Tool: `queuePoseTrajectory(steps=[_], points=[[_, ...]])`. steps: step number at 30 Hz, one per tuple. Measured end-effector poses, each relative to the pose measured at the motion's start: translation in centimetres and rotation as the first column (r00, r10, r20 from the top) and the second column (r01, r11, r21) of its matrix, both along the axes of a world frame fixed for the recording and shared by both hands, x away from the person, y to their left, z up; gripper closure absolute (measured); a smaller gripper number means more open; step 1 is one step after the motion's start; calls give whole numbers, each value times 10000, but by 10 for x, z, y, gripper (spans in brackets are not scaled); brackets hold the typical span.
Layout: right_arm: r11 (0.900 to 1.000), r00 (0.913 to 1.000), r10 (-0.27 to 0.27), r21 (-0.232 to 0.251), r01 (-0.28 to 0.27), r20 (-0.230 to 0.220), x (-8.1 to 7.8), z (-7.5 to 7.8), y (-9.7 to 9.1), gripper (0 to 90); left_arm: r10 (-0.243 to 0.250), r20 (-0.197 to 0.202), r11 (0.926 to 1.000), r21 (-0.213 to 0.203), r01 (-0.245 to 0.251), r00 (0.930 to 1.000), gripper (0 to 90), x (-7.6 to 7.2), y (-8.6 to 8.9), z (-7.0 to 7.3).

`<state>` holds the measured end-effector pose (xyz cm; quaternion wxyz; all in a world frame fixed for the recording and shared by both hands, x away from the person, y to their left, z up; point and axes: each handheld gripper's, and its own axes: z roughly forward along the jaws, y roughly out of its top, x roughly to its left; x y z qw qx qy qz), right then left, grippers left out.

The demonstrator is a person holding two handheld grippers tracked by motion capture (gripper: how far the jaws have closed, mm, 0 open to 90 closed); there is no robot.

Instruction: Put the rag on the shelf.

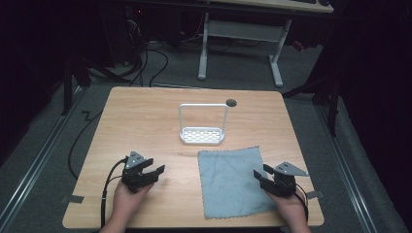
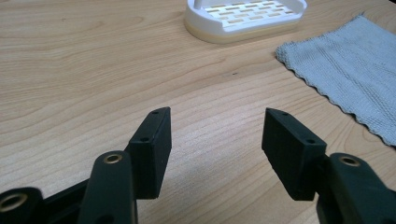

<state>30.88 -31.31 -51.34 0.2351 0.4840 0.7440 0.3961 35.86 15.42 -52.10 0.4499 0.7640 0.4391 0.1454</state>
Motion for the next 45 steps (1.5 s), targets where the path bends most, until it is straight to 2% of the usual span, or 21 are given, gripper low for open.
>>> queuePoseTrajectory(steps=[1,2,3,5,7,10,11,15,19,24,25,26,30,31,33,35,36,37,42,43,45], points=[[10000,9995,-6,-11,5,-321,1,0,-2,702,-32,-15,10000,-22,32,10000,445,0,-1,0],[10000,9988,-72,-7,72,-479,1,0,-3,788,-32,-15,10000,-22,32,10000,447,0,-1,0],[10000,9988,-72,-7,72,-479,1,0,-3,788,-34,-12,10000,23,34,10000,447,0,-1,-1],[9998,9972,-181,-74,176,-732,3,1,-6,897,-38,-16,10000,51,38,10000,446,0,-2,-1],[9983,9944,-293,-522,241,-1018,6,-4,-8,900,-64,-37,10000,8,64,10000,449,0,-1,0],[9972,9919,-289,-717,201,-1240,8,-8,-7,900,-97,13,9999,-81,97,10000,458,-1,-1,0],[9960,9886,-265,-887,134,-1485,9,-11,-5,900,-252,-38,9994,-239,251,9997,514,-1,-1,1],[9955,9888,-213,-942,74,-1475,9,-11,-2,900,-395,-112,9985,-394,391,9992,583,-2,-1,1],[9964,9889,125,-808,-247,-1479,5,-12,6,900,-904,-414,9951,-442,886,9950,660,-5,-9,1],[9922,9844,905,-715,-1021,-1507,-1,-12,26,900,-1882,-595,9814,-495,1854,9803,723,-14,-34,3],[9879,9825,1146,-870,-1283,-1470,-3,-12,34,900,-2308,-693,9719,-640,2266,9705,731,-19,-49,3],[9879,9825,1146,-870,-1283,-1470,-3,-12,34,900,-2308,-693,9719,-640,2266,9705,732,-19,-49,3],[9826,9785,1449,-953,-1597,-1466,-5,-12,45,900,-3415,-706,9398,-412,3393,9372,720,-29,-94,4],[9826,9785,1449,-953,-1597,-1466,-5,-12,45,900,-3415,-706,9398,-412,3393,9372,717,-29,-94,4],[9818,9781,1496,-950,-1643,-1449,-5,-12,46,900,-3784,-630,9256,-143,3783,9235,716,-32,-111,3],[9815,9777,1509,-960,-1658,-1461,-6,-12,46,900,-3934,-893,9193,-276,3925,9150,716,-31,-123,-2],[9815,9777,1511,-952,-1658,-1456,-6,-12,46,900,-3959,-969,9176,-27,3976,9131,719,-31,-128,-5],[9817,9777,1512,-940,-1658,-1455,-5,-12,46,900,-4065,-978,9087,599,4131,9084,733,-34,-135,-10],[9808,9770,1542,-965,-1693,-1471,-7,-12,46,900,-4016,-1012,9093,741,4094,9102,762,-34,-130,-9],[9799,9768,1591,-975,-1739,-1432,-6,-12,46,897,-3894,-1027,9146,745,3975,9153,762,-34,-122,-9],[9797,9768,1606,-971,-1752,-1418,-6,-12,47,894,-3867,-1046,9155,766,3951,9163,762,-35,-120,-9]])
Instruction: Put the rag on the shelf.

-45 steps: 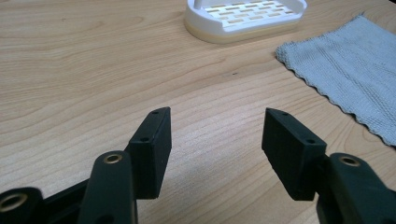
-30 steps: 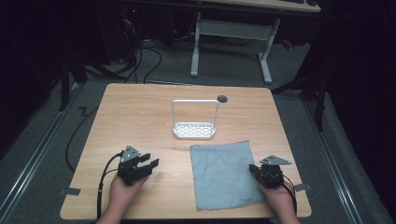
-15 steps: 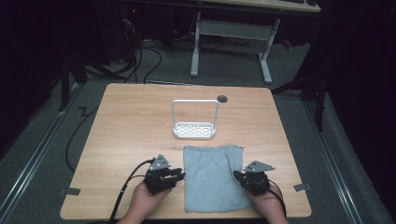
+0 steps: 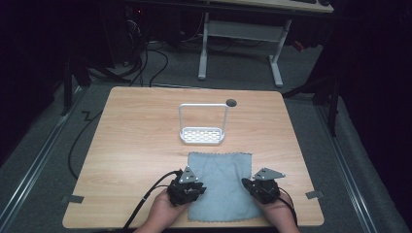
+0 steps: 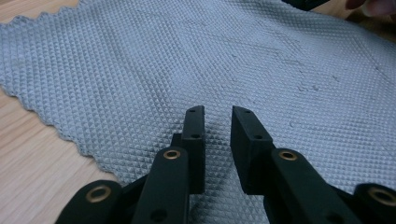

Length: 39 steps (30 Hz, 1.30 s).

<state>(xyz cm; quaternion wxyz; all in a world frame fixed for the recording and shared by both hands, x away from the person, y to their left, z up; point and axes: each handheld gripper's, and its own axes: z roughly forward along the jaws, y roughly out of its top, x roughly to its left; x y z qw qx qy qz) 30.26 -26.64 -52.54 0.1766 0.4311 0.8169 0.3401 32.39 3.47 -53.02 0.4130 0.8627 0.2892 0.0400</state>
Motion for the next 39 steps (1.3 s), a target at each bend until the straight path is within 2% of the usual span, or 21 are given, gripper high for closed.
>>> queuePoseTrajectory(steps=[8,14,17,18,19,20,21,22,23,24,25,26,27,28,29,30,33,34,35,36,39], points=[[9969,9969,772,159,-770,-163,-3,0,17,875,371,-477,9993,53,-368,9982,762,-14,45,2],[9860,9858,1666,153,-1663,-226,-13,0,35,855,494,-743,9987,-47,-499,9960,746,-28,67,2],[9844,9844,1755,136,-1753,-102,-16,3,39,828,681,-686,9976,-94,-689,9953,715,-28,72,4],[9847,9851,1713,306,-1718,176,-15,6,38,800,1150,-278,9926,-362,-1160,9930,679,-20,78,8],[9858,9863,1635,349,-1642,214,-15,7,37,790,1150,-278,9926,-362,-1160,9930,661,-20,78,8],[9865,9873,1565,445,-1576,273,-14,7,35,775,1748,-165,9814,-779,-1755,9845,650,-9,86,13],[9865,9873,1565,445,-1576,273,-14,7,35,775,1748,-165,9814,-779,-1755,9845,644,-9,86,13],[9878,9887,1474,468,-1486,274,-14,7,34,760,2143,-234,9707,-1066,-2155,9765,644,2,92,15],[9891,9901,1376,485,-1388,274,-13,6,32,750,2448,-255,9635,-1053,-2462,9692,627,10,95,15],[9910,9919,1242,468,-1254,277,-12,4,28,721,2962,-203,9509,-880,-2968,9549,607,25,100,13],[9910,9919,1242,468,-1254,277,-12,4,28,721,2962,-203,9509,-880,-2968,9549,597,25,100,13],[9923,9933,1112,519,-1127,303,-11,4,26,697,3366,-303,9382,-751,-3380,9411,592,37,101,9],[9923,9933,1112,519,-1127,303,-11,4,26,697,3366,-303,9382,-751,-3380,9411,585,37,101,9],[9936,9946,945,579,-969,421,-10,4,24,671,3670,-462,9275,-577,-3693,9291,580,50,100,5],[9937,9947,927,596,-953,452,-9,4,24,660,3750,-605,9241,-544,-3782,9251,580,56,99,4],[9937,9947,927,596,-953,452,-9,4,24,660,3750,-605,9241,-544,-3782,9251,580,56,99,4],[9945,9949,841,586,-874,565,-8,3,21,634,3924,-639,9179,-375,-3951,9176,623,63,91,-1],[9947,9954,779,631,-814,557,-8,3,20,633,4045,-553,9128,-365,-4067,9129,623,63,89,-1],[9952,9963,661,688,-698,555,-7,3,19,635,4035,-614,9129,-403,-4062,9129,645,62,89,-2],[9949,9970,511,840,-559,578,-5,4,17,637,3946,-620,9167,-412,-3973,9168,680,61,88,-2],[9951,9978,280,928,-335,600,-2,4,17,616,3835,-449,9222,-350,-3851,9224,745,58,85,-3]])
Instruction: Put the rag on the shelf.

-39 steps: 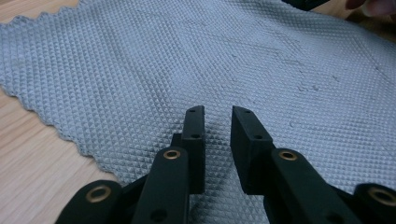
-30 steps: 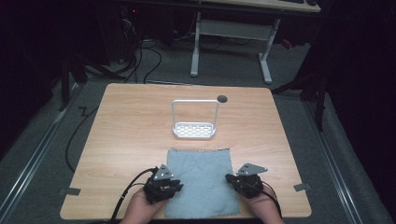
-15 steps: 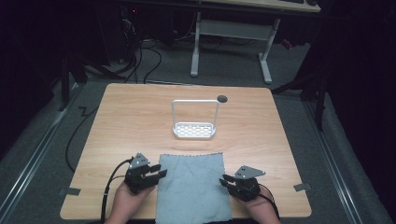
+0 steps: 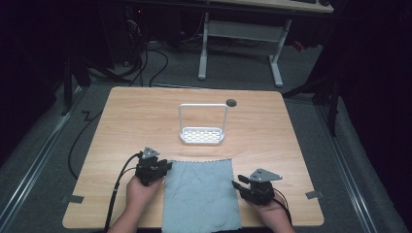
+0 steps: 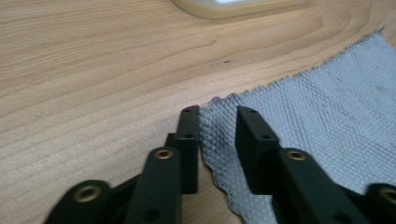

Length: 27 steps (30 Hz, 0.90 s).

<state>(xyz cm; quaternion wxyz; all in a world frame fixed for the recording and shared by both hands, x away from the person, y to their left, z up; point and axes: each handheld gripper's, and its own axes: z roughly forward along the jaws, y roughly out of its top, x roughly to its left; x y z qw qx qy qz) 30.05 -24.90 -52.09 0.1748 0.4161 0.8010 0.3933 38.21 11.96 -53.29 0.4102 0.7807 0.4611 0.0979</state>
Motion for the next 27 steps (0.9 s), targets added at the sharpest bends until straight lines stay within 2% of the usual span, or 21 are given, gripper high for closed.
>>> queuePoseTrajectory(steps=[2,3,4,6,7,9,10,12,14,15,16,18,21,22,23,24,27], points=[[9999,9998,-148,-51,148,98,3,1,2,607,-52,233,10000,67,51,9997,796,-3,-2,-2],[9995,9994,-320,7,320,121,9,1,5,580,-68,277,9999,111,65,9996,853,-3,-2,-2],[9995,9994,-320,7,320,121,9,1,5,580,-80,299,9999,126,76,9995,853,-3,-2,-3],[9988,9988,-481,-73,481,101,18,1,8,546,-120,308,9998,131,116,9995,890,-3,-2,-3],[9980,9982,-602,-188,601,-80,29,0,12,519,-135,304,9999,112,132,9994,892,-3,-2,-3],[9975,9978,-660,-243,658,-94,33,-1,14,510,-132,313,9999,101,129,9994,892,-3,-2,-3],[9965,9972,-751,-380,748,-61,43,-2,17,503,-153,293,9998,94,151,9995,892,-3,-2,-3],[9949,9948,-975,-298,967,-292,56,-3,21,500,-152,288,9999,79,150,9995,892,-2,-2,-3],[9938,9946,-994,-527,978,-299,67,-5,27,502,-152,329,9998,128,148,9993,892,-3,-2,-3],[9904,9927,-1115,-876,1072,-465,74,-8,32,497,-158,323,9998,122,154,9994,891,-3,-2,-3],[9904,9927,-1115,-876,1072,-465,74,-8,32,497,-158,323,9998,122,154,9994,891,-3,-2,-3],[9892,9925,-1170,-934,1132,-362,77,-8,34,522,-167,299,9998,90,165,9994,892,-3,-2,-3],[9878,9913,-1255,-976,1211,-405,75,-7,33,631,-173,294,9998,84,171,9994,891,-3,-2,-3],[9878,9913,-1255,-976,1211,-405,75,-7,33,631,-175,294,9998,82,172,9994,891,-3,-2,-3],[9893,9928,-1149,-941,1112,-351,73,-8,34,679,-175,287,9998,76,172,9994,891,-2,-2,-3],[9893,9928,-1149,-941,1112,-351,73,-8,34,679,-191,273,9998,75,189,9994,891,-2,-1,-3],[9914,9949,-965,-919,934,-299,72,-8,36,778,-220,307,9997,91,217,9993,891,-3,-2,-3]])
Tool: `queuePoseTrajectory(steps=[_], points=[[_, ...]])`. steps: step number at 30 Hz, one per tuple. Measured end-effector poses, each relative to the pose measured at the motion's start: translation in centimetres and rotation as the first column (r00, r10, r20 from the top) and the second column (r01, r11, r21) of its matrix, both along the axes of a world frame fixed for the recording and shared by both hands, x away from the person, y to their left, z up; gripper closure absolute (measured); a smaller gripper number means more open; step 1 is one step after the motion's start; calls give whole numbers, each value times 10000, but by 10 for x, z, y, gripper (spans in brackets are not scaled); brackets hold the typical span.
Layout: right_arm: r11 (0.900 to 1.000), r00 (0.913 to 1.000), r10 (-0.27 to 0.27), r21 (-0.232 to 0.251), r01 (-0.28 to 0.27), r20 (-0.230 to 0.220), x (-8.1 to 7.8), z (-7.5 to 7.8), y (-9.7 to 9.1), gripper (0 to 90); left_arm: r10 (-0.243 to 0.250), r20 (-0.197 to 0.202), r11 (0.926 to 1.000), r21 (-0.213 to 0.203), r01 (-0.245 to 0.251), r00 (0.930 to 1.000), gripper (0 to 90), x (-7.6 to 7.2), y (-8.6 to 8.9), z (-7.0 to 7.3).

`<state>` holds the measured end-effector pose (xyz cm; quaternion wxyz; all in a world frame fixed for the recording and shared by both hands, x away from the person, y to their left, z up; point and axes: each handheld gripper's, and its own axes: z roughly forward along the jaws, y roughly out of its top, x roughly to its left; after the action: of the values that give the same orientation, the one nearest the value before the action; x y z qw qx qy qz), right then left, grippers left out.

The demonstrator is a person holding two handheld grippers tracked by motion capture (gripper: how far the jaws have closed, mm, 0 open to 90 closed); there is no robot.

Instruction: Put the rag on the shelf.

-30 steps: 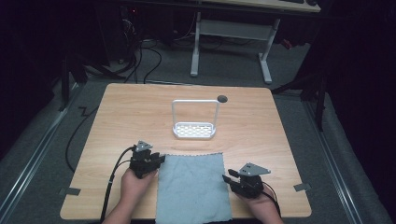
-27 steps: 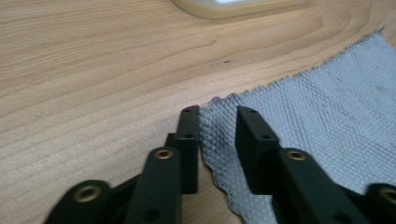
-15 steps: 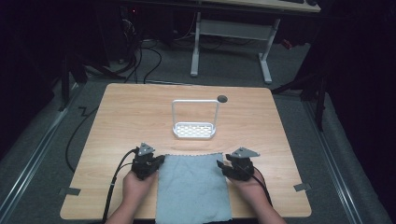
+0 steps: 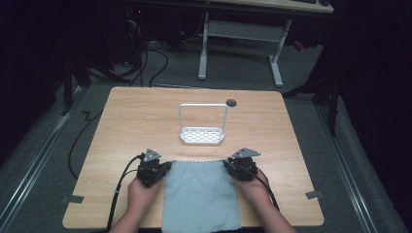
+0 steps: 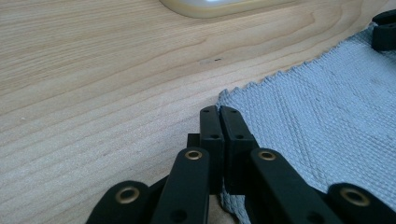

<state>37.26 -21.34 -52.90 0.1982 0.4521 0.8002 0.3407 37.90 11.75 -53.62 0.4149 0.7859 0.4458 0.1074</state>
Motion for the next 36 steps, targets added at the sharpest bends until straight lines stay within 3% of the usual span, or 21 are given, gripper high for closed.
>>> queuePoseTrajectory(steps=[4,9,14,15,21,29,33,36], points=[[9993,9998,179,314,-177,-51,-1,-1,0,881,-23,56,10000,96,23,10000,891,-1,0,0],[9980,9998,193,594,-198,100,-3,-1,-2,888,-25,169,9999,133,23,9999,894,-2,-1,1],[9945,9979,103,1037,-169,635,-11,6,-5,889,6,392,9999,-149,0,9992,896,-5,2,5],[9938,9969,77,1096,-164,786,-14,7,-6,889,40,630,9990,-449,-12,9980,897,-8,4,9],[9847,9902,-123,1739,-121,1389,-26,18,-8,889,222,1556,9947,-1028,-62,9876,897,-18,9,25],[9759,9743,-191,2160,-307,2246,-38,36,-9,890,488,2380,9859,-1668,-86,9700,898,-28,16,40],[9725,9594,-244,2292,-424,2810,-43,49,-9,891,572,2602,9789,-2042,-30,9639,898,-31,17,50],[9703,9456,-289,2364,-514,3242,-47,60,-10,891,633,2954,9771,-2126,10,9533,899,-33,16,58]])
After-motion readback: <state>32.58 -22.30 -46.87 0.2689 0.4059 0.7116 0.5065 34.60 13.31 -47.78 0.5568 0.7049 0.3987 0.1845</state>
